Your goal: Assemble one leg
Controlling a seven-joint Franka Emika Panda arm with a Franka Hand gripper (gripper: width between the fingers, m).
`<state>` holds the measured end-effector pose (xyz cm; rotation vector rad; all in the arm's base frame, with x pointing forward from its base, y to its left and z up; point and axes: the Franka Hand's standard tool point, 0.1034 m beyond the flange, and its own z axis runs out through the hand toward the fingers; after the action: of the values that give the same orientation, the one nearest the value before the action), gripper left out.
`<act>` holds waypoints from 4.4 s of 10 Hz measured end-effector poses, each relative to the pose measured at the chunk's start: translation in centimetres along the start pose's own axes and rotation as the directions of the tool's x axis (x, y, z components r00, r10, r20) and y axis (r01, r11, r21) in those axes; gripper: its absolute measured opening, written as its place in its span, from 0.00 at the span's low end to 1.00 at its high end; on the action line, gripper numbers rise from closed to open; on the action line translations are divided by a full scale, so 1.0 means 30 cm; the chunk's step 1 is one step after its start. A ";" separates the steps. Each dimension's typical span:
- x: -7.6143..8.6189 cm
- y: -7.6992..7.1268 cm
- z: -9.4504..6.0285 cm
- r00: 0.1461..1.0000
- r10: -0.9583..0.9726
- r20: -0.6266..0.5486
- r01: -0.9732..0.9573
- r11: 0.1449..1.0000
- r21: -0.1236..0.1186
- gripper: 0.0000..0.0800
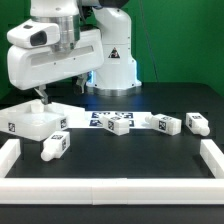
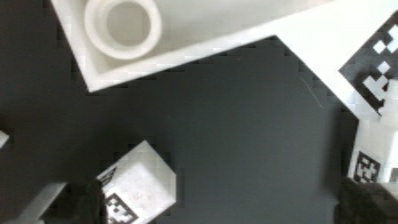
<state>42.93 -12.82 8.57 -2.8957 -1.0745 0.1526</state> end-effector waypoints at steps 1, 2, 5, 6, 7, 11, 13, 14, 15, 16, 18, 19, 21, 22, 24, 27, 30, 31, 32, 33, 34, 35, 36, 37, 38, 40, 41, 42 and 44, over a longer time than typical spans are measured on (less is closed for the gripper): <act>-0.004 0.000 0.004 1.000 0.002 0.002 -0.002 1.000 0.002 0.81; -0.004 0.001 0.004 1.000 0.002 0.002 -0.002 1.000 0.002 0.81; -0.191 0.128 0.061 0.976 -0.217 0.004 0.217 0.974 -0.059 0.81; -0.267 0.169 0.093 0.972 -0.236 0.012 0.236 0.970 -0.064 0.81; -0.305 0.181 0.122 0.972 -0.236 0.017 0.236 0.969 -0.066 0.81; -0.323 0.256 0.209 0.967 -0.250 0.044 0.253 0.966 -0.053 0.81; -0.284 0.262 0.215 0.963 -0.265 0.041 0.268 0.962 -0.055 0.81; -0.275 0.262 0.219 0.962 -0.271 0.041 0.273 0.961 -0.049 0.81; -0.278 0.262 0.219 0.962 -0.270 0.042 0.272 0.961 -0.049 0.81; -0.278 0.262 0.220 0.962 -0.270 0.042 0.272 0.961 -0.049 0.66; -0.278 0.261 0.220 0.962 -0.270 0.042 0.272 0.961 -0.048 0.49; -0.279 0.261 0.220 0.962 -0.270 0.042 0.272 0.961 -0.048 0.25; -0.279 0.261 0.220 0.962 -0.270 0.042 0.272 0.961 -0.049 0.07; -0.279 0.261 0.220 0.962 -0.270 0.042 0.272 0.961 -0.049 0.07; -0.292 0.261 0.217 0.966 -0.257 0.039 0.258 0.965 -0.052 0.07; -0.291 0.243 0.087 0.999 -0.041 0.002 0.041 0.996 -0.081 0.07; -0.102 0.200 -0.045 0.973 0.231 0.012 -0.231 0.972 -0.039 0.07; 0.002 0.205 -0.086 0.953 0.302 0.009 -0.302 0.952 -0.047 0.07; 0.107 0.208 -0.115 0.923 0.384 0.002 -0.384 0.922 -0.057 0.07; 0.217 0.223 -0.148 0.892 0.453 -0.009 -0.452 0.889 -0.069 0.07; 0.301 0.253 -0.175 0.869 0.495 -0.023 -0.495 0.865 -0.083 0.07; 0.380 0.289 -0.184 0.830 0.557 -0.043 -0.558 0.824 -0.098 0.07; 0.434 0.309 -0.173 0.814 0.579 -0.050 -0.580 0.807 -0.108 0.07; 0.433 0.308 -0.166 0.829 0.558 -0.046 -0.559 0.822 -0.107 0.07; 0.429 0.309 -0.165 0.828 0.559 -0.045 -0.561 0.821 -0.107 0.07; 0.430 0.307 -0.158 0.828 0.559 -0.042 -0.560 0.822 -0.107 0.07; 0.429 0.306 -0.156 0.828 0.559 -0.041 -0.560 0.822 -0.107 0.07; 0.430 0.304 -0.150 0.829 0.558 -0.038 -0.558 0.823 -0.107 0.07; 0.480 0.240 -0.079 0.795 0.605 -0.048 -0.606 0.788 -0.105 0.07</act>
Offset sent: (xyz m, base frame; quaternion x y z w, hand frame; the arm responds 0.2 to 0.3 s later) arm -0.0246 -0.0835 -0.0230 -0.0650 0.0403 -0.2079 0.9752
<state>58.72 -8.91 9.26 -3.2276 -0.1012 0.0934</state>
